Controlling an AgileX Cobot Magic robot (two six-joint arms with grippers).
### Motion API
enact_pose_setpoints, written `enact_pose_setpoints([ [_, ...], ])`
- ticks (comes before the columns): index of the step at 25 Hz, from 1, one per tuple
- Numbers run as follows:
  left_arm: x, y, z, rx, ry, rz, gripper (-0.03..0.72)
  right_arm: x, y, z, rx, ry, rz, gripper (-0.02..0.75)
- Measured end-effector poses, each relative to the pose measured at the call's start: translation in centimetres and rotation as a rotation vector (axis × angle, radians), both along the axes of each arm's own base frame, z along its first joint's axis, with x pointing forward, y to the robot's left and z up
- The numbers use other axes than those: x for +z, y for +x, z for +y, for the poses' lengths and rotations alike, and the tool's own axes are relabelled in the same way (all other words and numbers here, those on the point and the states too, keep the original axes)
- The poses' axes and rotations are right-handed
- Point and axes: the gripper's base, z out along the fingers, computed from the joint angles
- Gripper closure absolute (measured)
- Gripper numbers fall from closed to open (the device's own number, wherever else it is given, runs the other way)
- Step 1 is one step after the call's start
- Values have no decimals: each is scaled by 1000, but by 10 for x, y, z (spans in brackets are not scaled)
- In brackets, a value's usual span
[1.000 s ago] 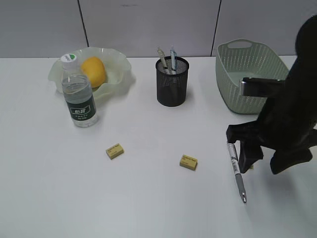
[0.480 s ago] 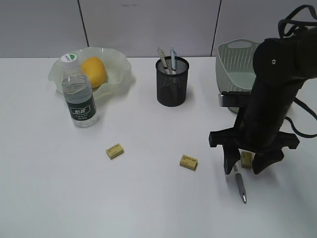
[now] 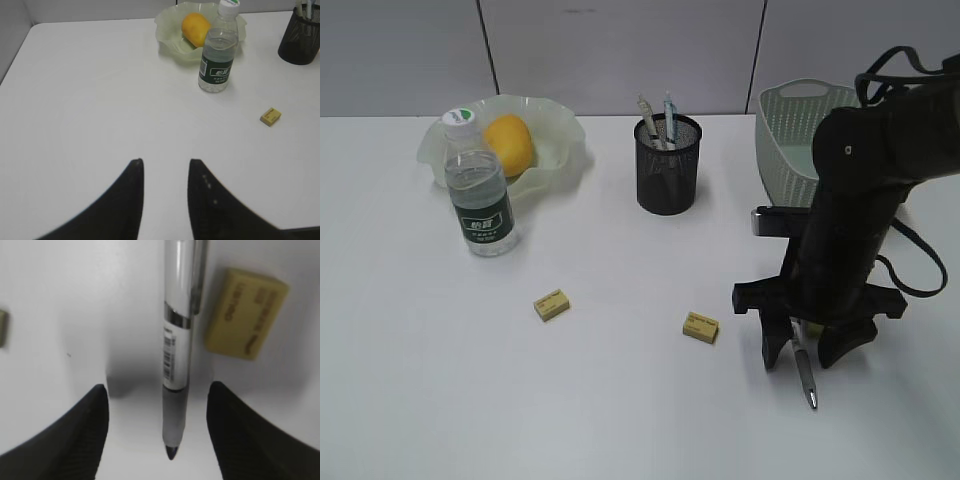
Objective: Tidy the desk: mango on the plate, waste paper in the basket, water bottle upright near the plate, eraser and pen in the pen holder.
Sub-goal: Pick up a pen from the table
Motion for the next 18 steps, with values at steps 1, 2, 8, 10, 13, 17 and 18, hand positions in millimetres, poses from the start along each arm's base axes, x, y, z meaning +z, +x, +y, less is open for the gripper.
enact_pose_setpoints([
  [1,0,0,0,0,0,0,453,-2,0,0,-2,3,2,246],
  [2,0,0,0,0,0,0,453,-3,1,1,-3,6,3,246],
  [8,0,0,0,0,0,0,453,-6,7,3,0,24,-51,246],
  [10,0,0,0,0,0,0,453,-6,10,4,5,27,-77,246],
  [13,0,0,0,0,0,0,453,-6,12,2,36,7,-104,246],
  [17,0,0,0,0,0,0,453,-6,14,-1,41,-28,-119,246],
  [18,0,0,0,0,0,0,453,-6,14,-1,39,-29,-119,246],
])
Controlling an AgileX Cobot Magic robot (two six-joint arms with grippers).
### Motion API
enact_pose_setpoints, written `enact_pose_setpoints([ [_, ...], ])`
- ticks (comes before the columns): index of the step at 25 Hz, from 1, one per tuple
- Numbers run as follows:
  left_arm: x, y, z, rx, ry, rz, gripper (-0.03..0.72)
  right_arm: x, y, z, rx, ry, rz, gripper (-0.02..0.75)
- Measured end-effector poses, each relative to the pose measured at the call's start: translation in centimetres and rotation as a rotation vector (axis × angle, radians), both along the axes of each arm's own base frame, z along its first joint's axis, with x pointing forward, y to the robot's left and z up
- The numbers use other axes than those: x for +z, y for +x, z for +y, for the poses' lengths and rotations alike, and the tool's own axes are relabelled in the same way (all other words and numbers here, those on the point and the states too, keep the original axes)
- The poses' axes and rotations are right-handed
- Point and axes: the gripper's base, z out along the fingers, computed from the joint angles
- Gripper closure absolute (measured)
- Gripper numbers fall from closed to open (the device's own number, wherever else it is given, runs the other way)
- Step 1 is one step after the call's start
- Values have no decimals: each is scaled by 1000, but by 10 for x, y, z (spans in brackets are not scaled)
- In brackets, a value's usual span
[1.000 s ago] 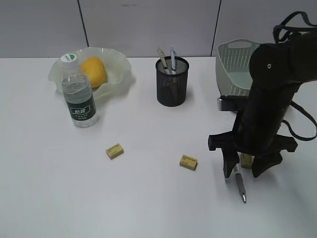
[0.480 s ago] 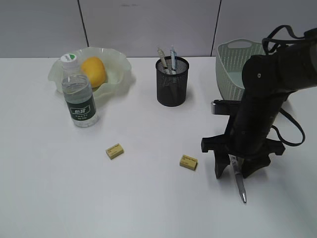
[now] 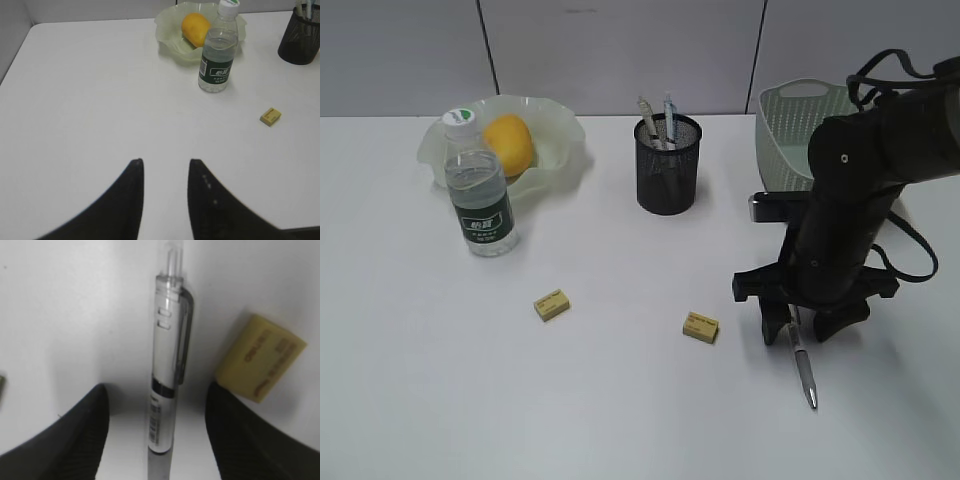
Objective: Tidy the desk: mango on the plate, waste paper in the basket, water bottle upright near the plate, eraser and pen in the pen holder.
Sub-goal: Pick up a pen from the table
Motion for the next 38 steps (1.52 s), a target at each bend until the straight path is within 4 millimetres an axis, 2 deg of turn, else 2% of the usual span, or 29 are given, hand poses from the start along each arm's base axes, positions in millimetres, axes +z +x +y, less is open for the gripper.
enact_pose_setpoints([
  [7,0,0,0,0,0,0,453,0,-1,0,-6,-2,7,251],
  [16,0,0,0,0,0,0,453,0,-4,-1,-20,-13,45,314],
  [22,0,0,0,0,0,0,453,-2,-3,-1,-21,-13,46,407],
  [30,0,0,0,0,0,0,453,-7,-3,0,-30,-28,103,618],
  [38,0,0,0,0,0,0,453,-6,-3,1,-17,-28,104,618],
])
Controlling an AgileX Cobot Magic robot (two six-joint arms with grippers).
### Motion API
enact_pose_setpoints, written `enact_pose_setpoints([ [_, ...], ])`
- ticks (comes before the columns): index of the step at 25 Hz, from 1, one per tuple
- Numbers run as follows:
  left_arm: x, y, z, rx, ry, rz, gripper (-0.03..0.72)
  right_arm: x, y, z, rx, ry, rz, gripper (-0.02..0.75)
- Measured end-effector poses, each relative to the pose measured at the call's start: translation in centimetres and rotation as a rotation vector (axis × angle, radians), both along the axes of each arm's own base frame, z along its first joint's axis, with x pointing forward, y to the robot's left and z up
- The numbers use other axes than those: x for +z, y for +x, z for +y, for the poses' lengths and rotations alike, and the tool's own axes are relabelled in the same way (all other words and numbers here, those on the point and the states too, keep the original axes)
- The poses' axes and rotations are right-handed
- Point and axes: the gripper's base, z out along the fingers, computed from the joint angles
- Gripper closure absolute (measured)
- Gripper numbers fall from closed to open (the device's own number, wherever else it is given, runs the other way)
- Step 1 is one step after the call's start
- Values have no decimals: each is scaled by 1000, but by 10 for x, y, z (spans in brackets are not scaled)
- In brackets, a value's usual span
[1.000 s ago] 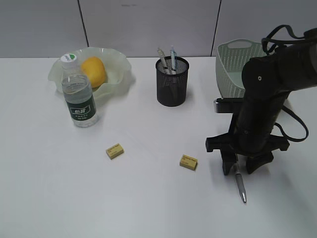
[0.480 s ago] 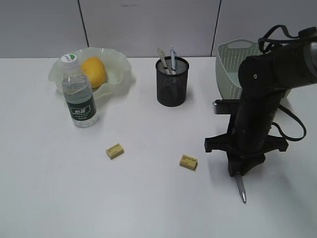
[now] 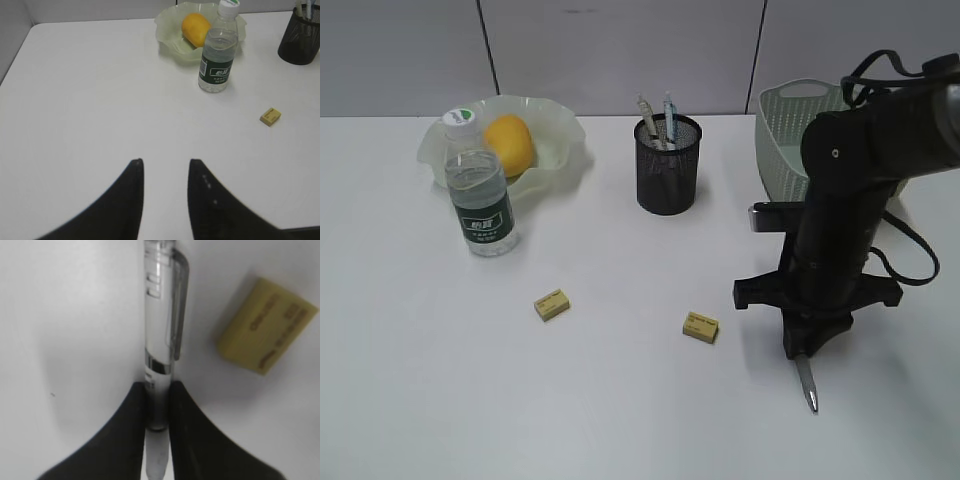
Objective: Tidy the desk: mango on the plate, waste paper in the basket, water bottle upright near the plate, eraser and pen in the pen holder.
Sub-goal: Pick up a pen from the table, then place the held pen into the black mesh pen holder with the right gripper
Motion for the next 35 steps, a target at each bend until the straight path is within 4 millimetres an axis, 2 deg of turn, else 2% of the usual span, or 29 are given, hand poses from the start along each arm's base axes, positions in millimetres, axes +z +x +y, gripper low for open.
enact_pose_setpoints([
  [3,0,0,0,0,0,0,453,6,-4,-2,4,-1,7,618],
  [6,0,0,0,0,0,0,453,35,-7,-1,29,24,-63,618],
  [9,0,0,0,0,0,0,453,74,-8,-1,66,91,-254,618],
  [14,0,0,0,0,0,0,453,114,-17,-6,107,212,-579,619],
  [18,0,0,0,0,0,0,453,129,-17,-6,135,284,-775,619],
  [28,0,0,0,0,0,0,453,167,10,8,225,431,-1322,619],
  [35,0,0,0,0,0,0,453,156,45,31,352,435,-1415,619],
])
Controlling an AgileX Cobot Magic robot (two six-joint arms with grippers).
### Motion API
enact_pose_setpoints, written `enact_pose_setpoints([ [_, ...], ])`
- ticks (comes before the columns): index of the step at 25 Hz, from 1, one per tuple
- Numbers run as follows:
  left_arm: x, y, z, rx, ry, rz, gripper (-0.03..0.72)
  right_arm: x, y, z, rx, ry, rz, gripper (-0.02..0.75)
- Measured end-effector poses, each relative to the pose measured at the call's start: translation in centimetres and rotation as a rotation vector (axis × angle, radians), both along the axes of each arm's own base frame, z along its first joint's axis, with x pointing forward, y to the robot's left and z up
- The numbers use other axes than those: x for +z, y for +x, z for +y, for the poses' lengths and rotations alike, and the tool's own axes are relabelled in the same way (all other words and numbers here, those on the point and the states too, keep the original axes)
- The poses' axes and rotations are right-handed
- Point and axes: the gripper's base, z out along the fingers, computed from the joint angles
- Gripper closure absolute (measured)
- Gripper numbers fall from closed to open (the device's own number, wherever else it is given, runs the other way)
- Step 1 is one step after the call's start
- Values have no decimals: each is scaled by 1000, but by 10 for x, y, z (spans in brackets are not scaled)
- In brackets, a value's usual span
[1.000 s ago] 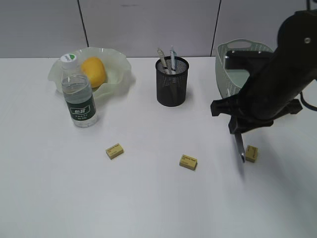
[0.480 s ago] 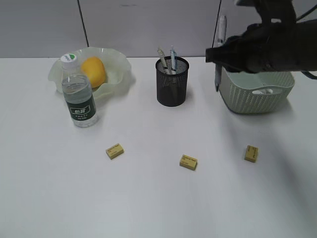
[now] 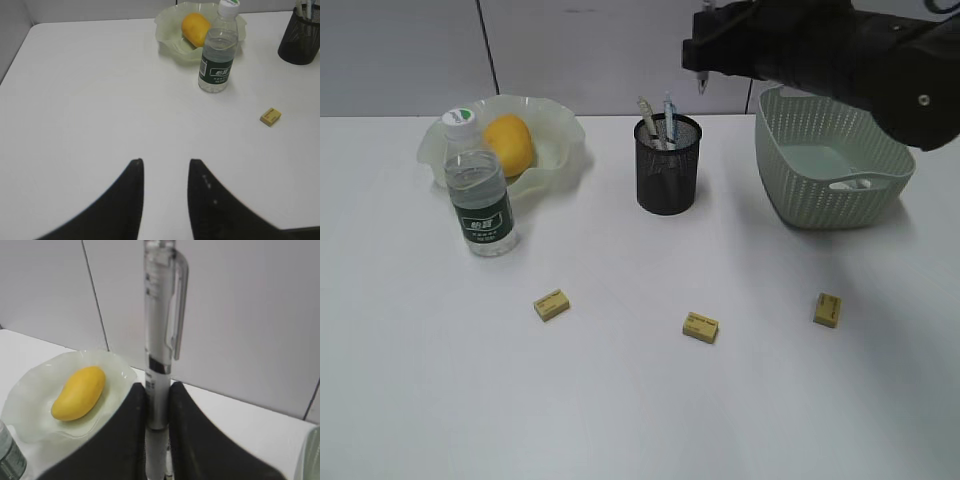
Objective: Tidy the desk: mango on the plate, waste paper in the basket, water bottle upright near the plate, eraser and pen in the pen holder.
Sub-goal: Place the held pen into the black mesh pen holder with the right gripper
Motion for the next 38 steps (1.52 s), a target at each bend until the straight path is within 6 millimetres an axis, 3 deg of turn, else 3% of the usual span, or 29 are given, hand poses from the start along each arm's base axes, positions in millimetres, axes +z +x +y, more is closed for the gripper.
enact_pose_setpoints([
  [16,0,0,0,0,0,0,453,-69,68,37,47,-63,-21,619],
  [38,0,0,0,0,0,0,453,-90,75,36,19,-125,75,619],
])
